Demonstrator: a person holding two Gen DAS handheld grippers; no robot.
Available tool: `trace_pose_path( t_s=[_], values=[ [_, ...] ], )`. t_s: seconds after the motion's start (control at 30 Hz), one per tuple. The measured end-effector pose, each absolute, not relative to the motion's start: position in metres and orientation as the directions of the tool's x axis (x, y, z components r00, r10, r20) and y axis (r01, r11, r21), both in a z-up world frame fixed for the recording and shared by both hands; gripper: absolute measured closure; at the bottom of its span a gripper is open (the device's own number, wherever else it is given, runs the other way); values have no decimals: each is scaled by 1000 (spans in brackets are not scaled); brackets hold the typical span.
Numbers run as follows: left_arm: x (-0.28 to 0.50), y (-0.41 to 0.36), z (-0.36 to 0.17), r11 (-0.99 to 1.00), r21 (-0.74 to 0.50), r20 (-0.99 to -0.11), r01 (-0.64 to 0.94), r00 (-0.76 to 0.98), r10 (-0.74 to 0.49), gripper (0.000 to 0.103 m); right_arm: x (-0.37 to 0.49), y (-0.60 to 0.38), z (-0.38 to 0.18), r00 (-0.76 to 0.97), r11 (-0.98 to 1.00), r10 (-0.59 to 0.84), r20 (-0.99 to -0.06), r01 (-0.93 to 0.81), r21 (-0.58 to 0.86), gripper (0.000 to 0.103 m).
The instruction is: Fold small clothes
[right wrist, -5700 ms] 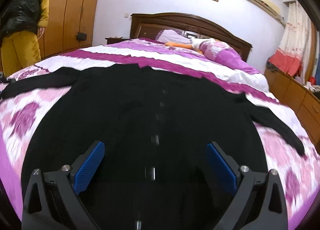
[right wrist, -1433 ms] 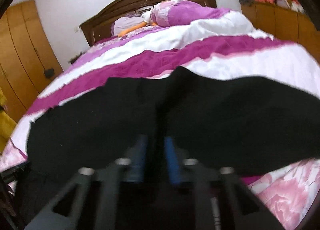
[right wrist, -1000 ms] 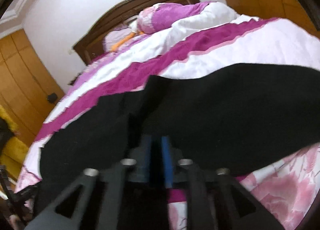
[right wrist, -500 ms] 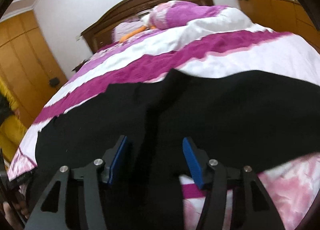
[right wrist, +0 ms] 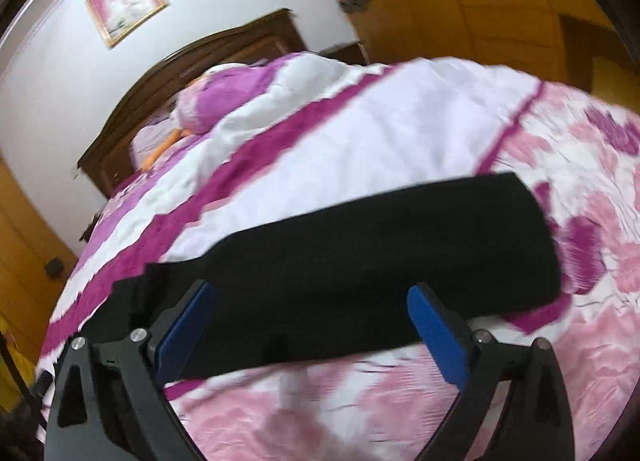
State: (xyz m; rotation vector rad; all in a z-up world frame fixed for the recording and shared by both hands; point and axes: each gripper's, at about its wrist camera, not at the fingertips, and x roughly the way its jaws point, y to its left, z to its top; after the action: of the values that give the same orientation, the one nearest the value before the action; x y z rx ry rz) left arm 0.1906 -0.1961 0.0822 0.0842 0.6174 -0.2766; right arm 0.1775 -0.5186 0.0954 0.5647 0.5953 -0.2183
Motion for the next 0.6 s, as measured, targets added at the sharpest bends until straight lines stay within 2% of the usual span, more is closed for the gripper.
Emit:
trace_pose_path(
  t_s=[0.07,0.17,0.27,0.33,0.47,0.53,0.6],
  values=[
    [206,-204,77,949,-136,-613,286,728,-307,97,169,-532,95,799,816,-98,-593,406,412,4],
    [219,-219,76,892,-310,-585,330,673,-452,97,155,-549,100,747,794,-269,-608,530,299,4],
    [224,-245,64,877,-296,-612,379,630,-479,97,140,-569,103,684,735,-416,-599,641,222,4],
    [223,-263,58,866,-269,-639,422,595,-488,97,132,-581,100,675,718,-436,-595,660,222,4],
    [223,-284,64,849,-244,-631,469,588,-506,97,131,-602,90,653,680,-386,-652,679,277,4],
    [240,-288,48,892,-209,-689,400,587,-425,97,130,-608,86,655,651,-373,-657,689,318,4],
    [253,-280,28,892,-293,-704,344,553,-445,98,130,-613,81,653,638,-355,-669,693,337,4]
  ],
)
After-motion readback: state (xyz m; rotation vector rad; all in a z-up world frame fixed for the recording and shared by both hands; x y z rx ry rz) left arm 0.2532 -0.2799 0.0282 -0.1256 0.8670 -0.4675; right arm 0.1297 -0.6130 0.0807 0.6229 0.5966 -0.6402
